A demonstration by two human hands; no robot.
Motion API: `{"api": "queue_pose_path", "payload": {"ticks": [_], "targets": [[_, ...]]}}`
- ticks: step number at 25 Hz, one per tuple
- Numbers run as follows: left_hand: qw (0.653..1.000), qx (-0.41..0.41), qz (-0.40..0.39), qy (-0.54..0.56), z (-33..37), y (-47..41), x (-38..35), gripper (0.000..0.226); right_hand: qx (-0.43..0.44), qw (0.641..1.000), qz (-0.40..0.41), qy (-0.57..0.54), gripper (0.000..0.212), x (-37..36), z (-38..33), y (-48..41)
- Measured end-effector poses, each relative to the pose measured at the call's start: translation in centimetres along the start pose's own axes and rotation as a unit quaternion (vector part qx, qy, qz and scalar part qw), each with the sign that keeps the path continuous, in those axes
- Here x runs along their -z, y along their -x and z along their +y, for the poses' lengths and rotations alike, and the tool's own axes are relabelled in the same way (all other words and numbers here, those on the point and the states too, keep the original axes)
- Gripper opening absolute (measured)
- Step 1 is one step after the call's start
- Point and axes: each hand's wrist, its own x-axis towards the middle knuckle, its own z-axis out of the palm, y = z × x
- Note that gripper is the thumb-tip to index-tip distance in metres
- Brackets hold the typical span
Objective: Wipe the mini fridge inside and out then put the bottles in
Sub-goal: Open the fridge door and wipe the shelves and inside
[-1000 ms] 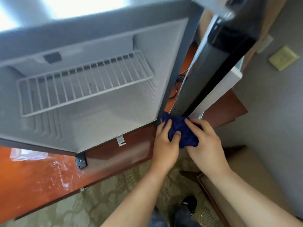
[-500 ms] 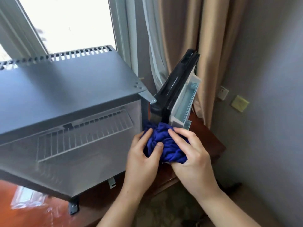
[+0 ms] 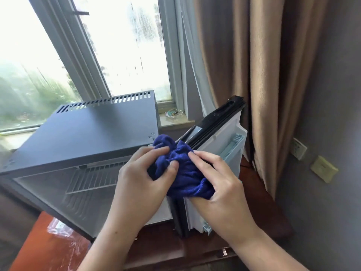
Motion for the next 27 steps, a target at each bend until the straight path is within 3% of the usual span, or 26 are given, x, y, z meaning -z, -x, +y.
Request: {"api": "queue_pose_path", "payload": {"ticks": [5, 10, 12, 16, 21, 27], "targets": [[0.996, 0.064, -0.032, -0.050, 4.2, -5.4, -1.6, 0.011, -0.034, 0.997, 0.003, -0.071, 0.056, 2.3, 1.9, -3.9], [0.998, 0.012, -0.029, -0.046, 6.6, -10.9, -4.7, 0.031, -0.028, 0.996, 0.058, -0.060, 0.057, 4.3, 5.8, -9.0], [0.995, -0.007, -0.079, -0.058, 6.5, -12.8, -6.1, 0.037, -0.033, 0.998, 0.055, -0.024, 0.058, 5.0, 7.9, -10.7], [0.951, 0.022, -0.245, -0.186, 4.5, -15.0, -8.3, 0.039, -0.070, 0.996, -0.044, 0.040, 0.062, 5.0, 10.9, -11.9], [0.940, -0.040, -0.297, -0.162, 4.6, -19.4, -12.1, 0.013, -0.083, 0.993, -0.004, 0.080, 0.060, 6.5, 13.7, -14.2], [0.933, -0.046, -0.335, -0.125, 4.8, -25.9, -18.8, 0.022, -0.125, 0.980, -0.008, 0.158, 0.057, 9.7, 18.3, -19.1]]}}
